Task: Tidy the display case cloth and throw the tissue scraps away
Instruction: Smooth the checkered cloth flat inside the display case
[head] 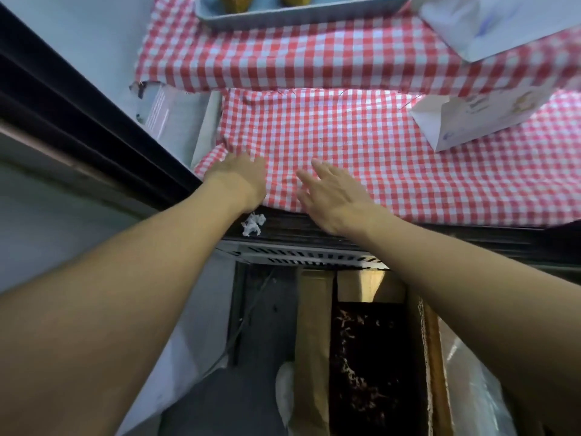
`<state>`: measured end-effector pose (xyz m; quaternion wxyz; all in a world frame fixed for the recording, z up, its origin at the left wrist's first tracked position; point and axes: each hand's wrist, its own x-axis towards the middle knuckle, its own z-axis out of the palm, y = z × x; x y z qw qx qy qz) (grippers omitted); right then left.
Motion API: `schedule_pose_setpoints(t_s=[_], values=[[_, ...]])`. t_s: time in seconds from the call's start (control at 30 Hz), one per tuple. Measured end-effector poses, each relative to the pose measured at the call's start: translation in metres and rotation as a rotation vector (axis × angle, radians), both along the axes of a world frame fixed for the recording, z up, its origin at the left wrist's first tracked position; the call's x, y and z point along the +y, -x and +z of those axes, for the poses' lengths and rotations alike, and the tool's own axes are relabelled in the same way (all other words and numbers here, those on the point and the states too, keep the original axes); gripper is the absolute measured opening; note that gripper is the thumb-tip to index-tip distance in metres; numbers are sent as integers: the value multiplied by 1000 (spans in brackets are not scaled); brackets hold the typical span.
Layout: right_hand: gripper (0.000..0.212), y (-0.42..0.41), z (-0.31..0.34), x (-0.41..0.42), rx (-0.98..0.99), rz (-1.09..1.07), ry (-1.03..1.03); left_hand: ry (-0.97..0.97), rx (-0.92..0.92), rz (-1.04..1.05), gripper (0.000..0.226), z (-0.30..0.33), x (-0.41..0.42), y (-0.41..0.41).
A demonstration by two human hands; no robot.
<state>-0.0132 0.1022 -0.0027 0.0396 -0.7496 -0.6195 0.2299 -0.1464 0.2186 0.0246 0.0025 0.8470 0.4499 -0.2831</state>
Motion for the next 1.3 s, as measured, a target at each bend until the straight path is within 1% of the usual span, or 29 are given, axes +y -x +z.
schedule_pose_setpoints(t_s=[0.07, 0.17, 0.23, 0.3, 0.5, 0.6, 0.67, 0.7, 0.73, 0.77, 0.8, 0.9, 0.97, 1.03, 1.13, 1.3], values=[[50, 2, 0, 1, -21, 0, 13, 29, 61, -15, 47, -1, -1, 7], [47, 4, -4, 4, -42, 5, 50, 19, 172, -38, 70, -7, 0, 11], [45, 4, -9, 6, -67, 6, 48, 16, 202, -41, 81, -11, 3, 10], [44, 3, -15, 6, -90, 15, 36, 35, 201, -30, 84, -16, 7, 10], [46, 2, -34, 0, -163, 26, -31, 88, 234, -11, 88, -30, 16, 11], [45, 6, -37, -4, -174, 21, -25, 120, 203, 22, 88, -29, 18, 7], [44, 8, -34, -2, -165, 3, -38, 136, 193, 28, 77, -24, 19, 3], [42, 8, -31, 0, -161, -15, -59, 117, 183, 13, 66, -22, 20, 1], [42, 9, -30, 3, -153, -37, -84, 73, 164, 0, 55, -20, 20, -1], [41, 9, -29, 6, -146, -59, -105, 19, 135, 4, 49, -20, 21, -2], [42, 10, -29, 10, -142, -76, -116, -24, 100, 26, 48, -22, 21, -3], [52, 9, -35, 21, -138, -99, -116, -77, -20, 63, 58, -33, 23, -4], [58, 7, -41, 29, -138, -106, -103, -42, -93, 108, 65, -42, 26, -3], [63, 4, -47, 35, -149, -111, -98, 7, -144, 199, 68, -51, 31, -3], [66, 0, -54, 37, -133, -120, -62, 28, -157, 294, 72, -61, 34, -6], [69, -2, -64, 33, -100, -113, -9, 25, -129, 342, 77, -65, 40, -15]])
